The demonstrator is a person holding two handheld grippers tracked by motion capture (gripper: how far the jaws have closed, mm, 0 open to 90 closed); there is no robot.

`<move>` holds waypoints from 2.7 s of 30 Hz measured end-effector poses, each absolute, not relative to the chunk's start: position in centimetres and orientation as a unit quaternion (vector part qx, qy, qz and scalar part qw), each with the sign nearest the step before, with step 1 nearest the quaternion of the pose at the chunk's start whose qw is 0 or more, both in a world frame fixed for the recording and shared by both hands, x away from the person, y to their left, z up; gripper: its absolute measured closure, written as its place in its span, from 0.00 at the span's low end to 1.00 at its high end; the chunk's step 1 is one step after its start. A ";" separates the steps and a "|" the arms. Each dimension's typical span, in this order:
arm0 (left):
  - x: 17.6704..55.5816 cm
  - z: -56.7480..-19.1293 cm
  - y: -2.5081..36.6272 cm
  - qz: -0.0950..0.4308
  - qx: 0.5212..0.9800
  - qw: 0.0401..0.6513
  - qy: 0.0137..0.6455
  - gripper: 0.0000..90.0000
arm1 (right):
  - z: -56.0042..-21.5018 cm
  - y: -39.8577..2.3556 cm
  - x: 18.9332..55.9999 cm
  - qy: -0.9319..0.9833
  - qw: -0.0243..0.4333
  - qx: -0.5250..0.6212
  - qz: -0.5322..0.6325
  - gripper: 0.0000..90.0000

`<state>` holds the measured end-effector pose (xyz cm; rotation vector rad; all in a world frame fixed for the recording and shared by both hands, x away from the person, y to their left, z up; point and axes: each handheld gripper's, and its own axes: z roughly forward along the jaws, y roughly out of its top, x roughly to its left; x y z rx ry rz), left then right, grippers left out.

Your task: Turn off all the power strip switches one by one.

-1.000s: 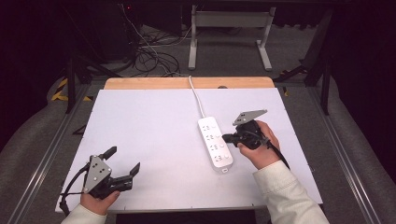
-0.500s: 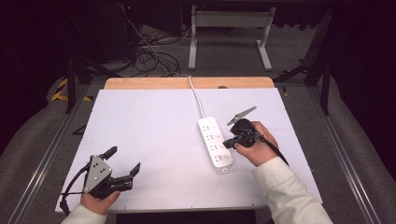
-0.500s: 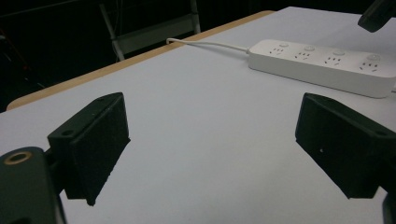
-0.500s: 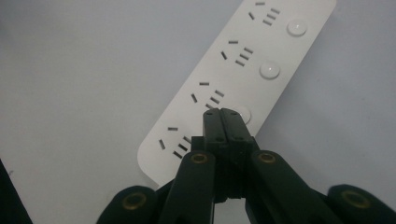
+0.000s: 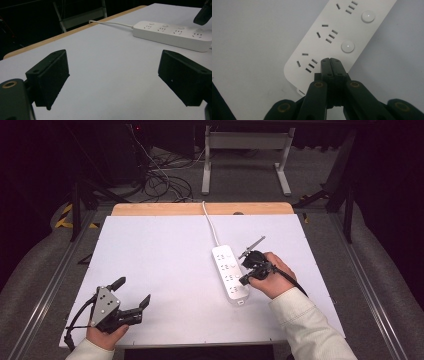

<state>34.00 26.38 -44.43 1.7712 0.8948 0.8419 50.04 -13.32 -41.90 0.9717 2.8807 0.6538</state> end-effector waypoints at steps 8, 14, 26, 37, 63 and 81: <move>34.0 -44.4 26.4 0.347 0.725 0.472 0.363 0.12 | -42.5 -12.9 50.1 0.930 0.015 0.309 0.196 1.00; 34.0 -44.4 26.4 0.346 0.724 0.472 0.365 0.12 | -42.8 -12.9 50.0 0.930 0.015 0.309 0.199 1.00; 33.9 -44.4 26.3 0.346 0.725 0.472 0.364 0.12 | -43.2 -13.2 49.8 0.924 0.008 0.318 0.211 1.00; 34.0 -44.4 26.3 0.347 0.726 0.472 0.361 0.12 | -43.2 -13.0 49.7 0.925 0.016 0.319 0.206 1.00; 34.0 -44.4 26.3 0.346 0.725 0.473 0.363 0.12 | -40.3 -13.7 49.2 0.898 0.063 0.304 0.313 1.00; 34.0 -44.4 26.4 0.346 0.724 0.473 0.364 0.12 | -39.9 -13.2 51.0 0.887 0.087 0.310 0.332 1.00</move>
